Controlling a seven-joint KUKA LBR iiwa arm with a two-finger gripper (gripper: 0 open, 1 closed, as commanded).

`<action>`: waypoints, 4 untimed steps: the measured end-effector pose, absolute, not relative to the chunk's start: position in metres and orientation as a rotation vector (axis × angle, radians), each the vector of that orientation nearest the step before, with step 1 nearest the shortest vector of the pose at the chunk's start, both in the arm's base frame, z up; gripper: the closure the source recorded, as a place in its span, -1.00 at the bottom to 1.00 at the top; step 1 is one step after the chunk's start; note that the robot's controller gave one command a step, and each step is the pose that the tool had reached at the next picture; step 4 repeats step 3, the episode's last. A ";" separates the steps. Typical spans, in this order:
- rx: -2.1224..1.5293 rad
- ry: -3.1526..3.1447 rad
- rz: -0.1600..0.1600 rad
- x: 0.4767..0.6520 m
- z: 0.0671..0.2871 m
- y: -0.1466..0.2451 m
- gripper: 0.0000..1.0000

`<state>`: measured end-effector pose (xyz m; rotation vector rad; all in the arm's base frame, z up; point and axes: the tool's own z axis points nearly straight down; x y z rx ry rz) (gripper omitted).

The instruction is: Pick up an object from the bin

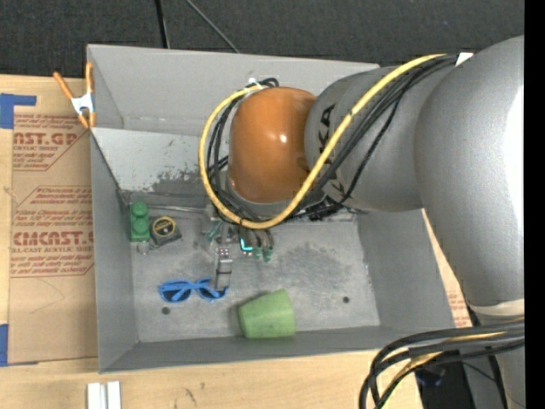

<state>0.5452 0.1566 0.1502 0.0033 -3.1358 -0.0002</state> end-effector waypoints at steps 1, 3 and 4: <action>-0.040 -3.132 0.002 0.490 0.065 0.158 -1.00; -0.167 -3.146 -0.006 0.502 0.230 0.164 1.00; -0.167 -3.146 -0.006 0.502 0.230 0.164 1.00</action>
Offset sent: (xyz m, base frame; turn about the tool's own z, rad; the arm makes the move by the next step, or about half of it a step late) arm -0.0513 0.0003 -0.0802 0.0285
